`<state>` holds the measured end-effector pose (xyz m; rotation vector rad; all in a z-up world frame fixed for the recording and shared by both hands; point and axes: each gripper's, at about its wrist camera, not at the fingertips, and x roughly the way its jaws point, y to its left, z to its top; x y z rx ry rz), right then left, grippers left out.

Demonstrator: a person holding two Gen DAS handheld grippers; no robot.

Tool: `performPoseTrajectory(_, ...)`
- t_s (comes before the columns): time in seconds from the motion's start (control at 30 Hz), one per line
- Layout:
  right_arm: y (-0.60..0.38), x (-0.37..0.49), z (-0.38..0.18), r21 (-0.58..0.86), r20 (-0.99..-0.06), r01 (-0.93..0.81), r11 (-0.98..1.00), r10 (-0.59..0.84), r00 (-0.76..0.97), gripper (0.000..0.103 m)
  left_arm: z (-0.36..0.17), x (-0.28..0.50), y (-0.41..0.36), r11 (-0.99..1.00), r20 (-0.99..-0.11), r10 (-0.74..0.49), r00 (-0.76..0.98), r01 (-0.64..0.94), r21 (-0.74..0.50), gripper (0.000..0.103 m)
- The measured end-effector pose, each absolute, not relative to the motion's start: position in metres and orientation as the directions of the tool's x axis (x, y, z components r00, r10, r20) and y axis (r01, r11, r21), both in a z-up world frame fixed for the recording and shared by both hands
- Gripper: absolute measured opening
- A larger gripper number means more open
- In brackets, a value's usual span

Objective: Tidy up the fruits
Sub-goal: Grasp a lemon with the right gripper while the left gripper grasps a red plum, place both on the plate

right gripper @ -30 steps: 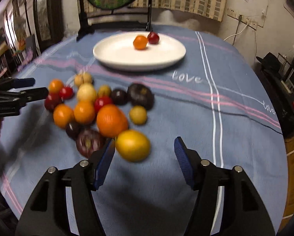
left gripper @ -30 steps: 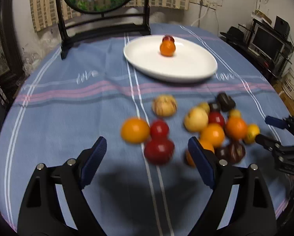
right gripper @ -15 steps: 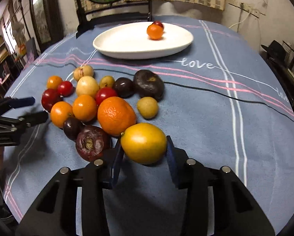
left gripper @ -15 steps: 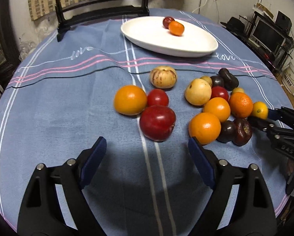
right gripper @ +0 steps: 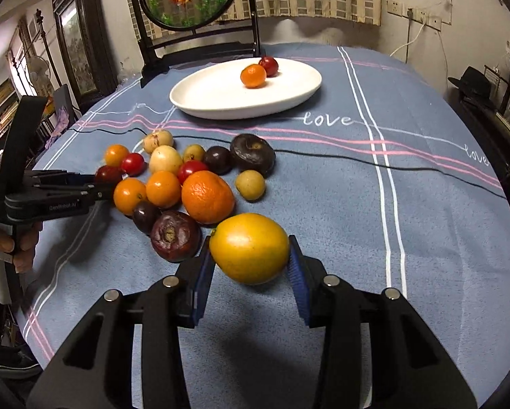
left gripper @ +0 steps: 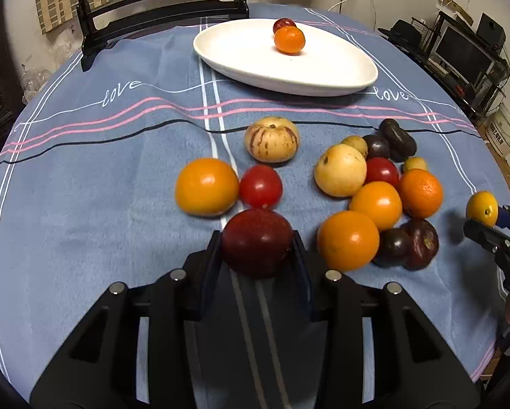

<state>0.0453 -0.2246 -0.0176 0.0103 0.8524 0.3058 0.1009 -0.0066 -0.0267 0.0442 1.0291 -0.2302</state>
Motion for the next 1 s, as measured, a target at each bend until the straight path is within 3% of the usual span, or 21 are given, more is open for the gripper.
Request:
performPoseTrajectory(0.23, -0.220, 0.050, 0.025, 0.106, -0.654, -0.277, 0.955, 0.277, 0.704, 0.042, 0.021, 0.094, -0.010, 0.963, -0.799, -0.206, 0.565, 0.261, -0.064, 0.040)
performPoseTrajectory(0.43, -0.206, 0.090, 0.063, 0.084, -0.548, -0.293, 0.952, 0.290, 0.784, 0.042, 0.059, 0.138, -0.032, 0.959, -0.737, -0.219, 0.639, 0.281, -0.042, 0.040)
performPoseTrajectory(0.77, -0.180, 0.207, 0.014, 0.043, -0.689, -0.270, 0.962, 0.225, 0.689, 0.042, 0.029, 0.230, -0.060, 0.974, -0.759, -0.142, 0.635, 0.227, 0.008, 0.040)
performPoseTrajectory(1.0, -0.169, 0.234, -0.005, 0.000, -0.723, -0.289, 0.957, 0.199, 0.661, 0.042, 0.009, 0.260, -0.057, 0.982, -0.782, -0.113, 0.612, 0.187, 0.005, 0.040)
